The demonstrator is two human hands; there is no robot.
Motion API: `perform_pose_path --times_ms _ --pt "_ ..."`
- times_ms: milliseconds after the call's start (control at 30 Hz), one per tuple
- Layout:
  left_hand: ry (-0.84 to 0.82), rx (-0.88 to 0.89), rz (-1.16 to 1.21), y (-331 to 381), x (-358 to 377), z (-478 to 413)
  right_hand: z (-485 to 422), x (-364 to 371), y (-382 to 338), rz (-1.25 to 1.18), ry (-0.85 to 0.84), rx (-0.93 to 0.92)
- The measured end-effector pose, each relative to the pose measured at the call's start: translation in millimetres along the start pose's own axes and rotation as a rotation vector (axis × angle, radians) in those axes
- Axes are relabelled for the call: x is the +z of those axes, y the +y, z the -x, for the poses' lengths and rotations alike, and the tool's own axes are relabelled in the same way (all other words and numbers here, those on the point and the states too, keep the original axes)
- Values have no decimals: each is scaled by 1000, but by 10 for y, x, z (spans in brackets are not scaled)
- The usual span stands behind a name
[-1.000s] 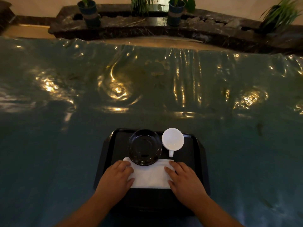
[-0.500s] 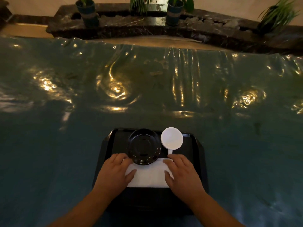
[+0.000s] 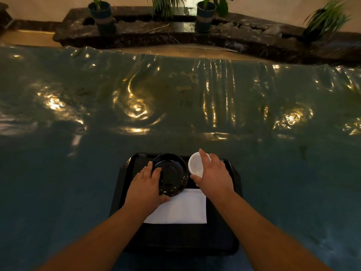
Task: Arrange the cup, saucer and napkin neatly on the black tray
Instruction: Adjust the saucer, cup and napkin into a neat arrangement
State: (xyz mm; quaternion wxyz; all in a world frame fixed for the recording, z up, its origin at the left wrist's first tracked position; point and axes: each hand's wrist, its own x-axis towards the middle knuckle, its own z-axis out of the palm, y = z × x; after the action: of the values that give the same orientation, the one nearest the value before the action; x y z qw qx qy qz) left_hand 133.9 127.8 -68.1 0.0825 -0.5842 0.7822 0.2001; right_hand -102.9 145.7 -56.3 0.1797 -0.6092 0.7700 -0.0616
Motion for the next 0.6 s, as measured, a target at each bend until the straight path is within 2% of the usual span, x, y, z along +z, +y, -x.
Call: perform_pose_path --times_ms 167,233,300,367,433,533,600 --pt "-21 46 -49 -63 -90 -2 39 -48 -42 -9 -19 -7" --pt "28 118 -74 -91 -118 74 149 -92 -54 -21 44 -30" --pt "163 262 -64 -170 -57 178 330 -65 -7 -69 182 -187" --pt "273 427 -83 -248 71 313 569 41 81 -64 231 -386" --pt "248 494 -126 -318 195 418 768 184 194 13 138 -484" --pt "169 423 -153 -387 294 493 885 334 349 139 -32 -405" --pt "147 367 -134 -405 295 505 877 359 405 190 -75 -354"
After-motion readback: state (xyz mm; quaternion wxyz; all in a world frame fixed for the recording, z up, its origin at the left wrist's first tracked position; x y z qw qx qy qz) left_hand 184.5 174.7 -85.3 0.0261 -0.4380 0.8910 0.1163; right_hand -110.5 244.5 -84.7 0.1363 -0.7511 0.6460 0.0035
